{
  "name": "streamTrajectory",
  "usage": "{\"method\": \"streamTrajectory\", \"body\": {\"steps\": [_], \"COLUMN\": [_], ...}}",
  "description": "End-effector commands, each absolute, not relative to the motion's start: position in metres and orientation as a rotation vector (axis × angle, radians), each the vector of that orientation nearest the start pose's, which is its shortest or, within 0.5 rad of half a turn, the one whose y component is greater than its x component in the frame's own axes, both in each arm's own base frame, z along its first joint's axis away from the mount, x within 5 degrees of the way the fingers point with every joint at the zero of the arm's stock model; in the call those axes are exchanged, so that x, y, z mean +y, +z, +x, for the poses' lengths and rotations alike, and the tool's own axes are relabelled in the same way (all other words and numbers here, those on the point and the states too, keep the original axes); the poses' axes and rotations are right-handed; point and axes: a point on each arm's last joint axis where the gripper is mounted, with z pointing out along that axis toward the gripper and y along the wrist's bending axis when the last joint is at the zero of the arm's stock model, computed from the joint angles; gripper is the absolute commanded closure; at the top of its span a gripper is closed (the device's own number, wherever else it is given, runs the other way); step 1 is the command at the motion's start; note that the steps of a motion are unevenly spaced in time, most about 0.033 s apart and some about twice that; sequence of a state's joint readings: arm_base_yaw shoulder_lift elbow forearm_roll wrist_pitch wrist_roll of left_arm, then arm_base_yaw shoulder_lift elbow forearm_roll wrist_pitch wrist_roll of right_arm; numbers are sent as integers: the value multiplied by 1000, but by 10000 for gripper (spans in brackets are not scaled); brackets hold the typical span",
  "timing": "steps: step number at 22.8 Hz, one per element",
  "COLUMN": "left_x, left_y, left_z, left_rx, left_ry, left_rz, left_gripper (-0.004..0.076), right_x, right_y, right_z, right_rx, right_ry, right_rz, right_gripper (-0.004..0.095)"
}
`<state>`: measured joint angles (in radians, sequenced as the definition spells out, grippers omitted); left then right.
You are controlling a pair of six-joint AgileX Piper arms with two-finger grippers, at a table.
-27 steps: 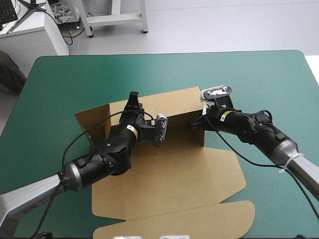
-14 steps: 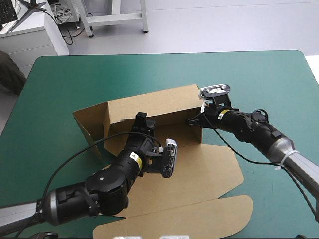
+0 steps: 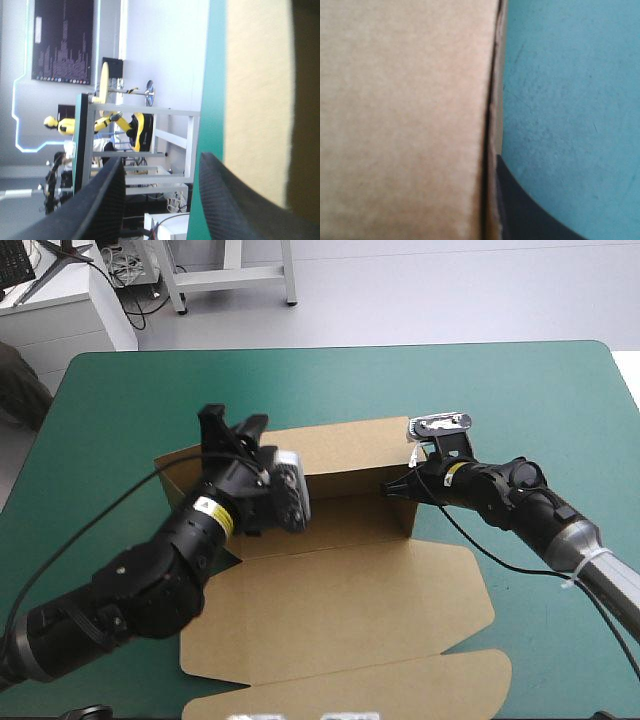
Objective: Fold the box
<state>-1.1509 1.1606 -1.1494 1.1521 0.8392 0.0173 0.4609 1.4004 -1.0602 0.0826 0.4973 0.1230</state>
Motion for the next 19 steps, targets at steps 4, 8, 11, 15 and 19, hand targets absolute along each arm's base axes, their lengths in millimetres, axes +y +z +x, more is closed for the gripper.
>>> {"method": "streamTrajectory", "body": {"steps": [4, 8, 11, 15, 19], "left_x": [-142, -113, -85, -58, -44], "left_y": [475, 474, 463, 450, 418], "left_z": [181, 201, 217, 226, 221], "left_rx": [1394, 1529, 1710, 1892, 1993], "left_ry": [509, 520, 443, 221, 82], "left_rz": [1019, 910, 805, 671, 584], "left_gripper": [400, 487, 579, 602, 691], "right_x": [126, 125, 115, 100, 96], "right_y": [357, 373, 387, 387, 366], "right_z": [259, 261, 269, 298, 350], "right_rx": [2335, 2364, 2434, 2593, 2702], "right_ry": [286, 268, 221, 127, 200], "right_rz": [-293, -285, -240, -246, -280], "right_gripper": [913, 927, 928, 928, 928]}}
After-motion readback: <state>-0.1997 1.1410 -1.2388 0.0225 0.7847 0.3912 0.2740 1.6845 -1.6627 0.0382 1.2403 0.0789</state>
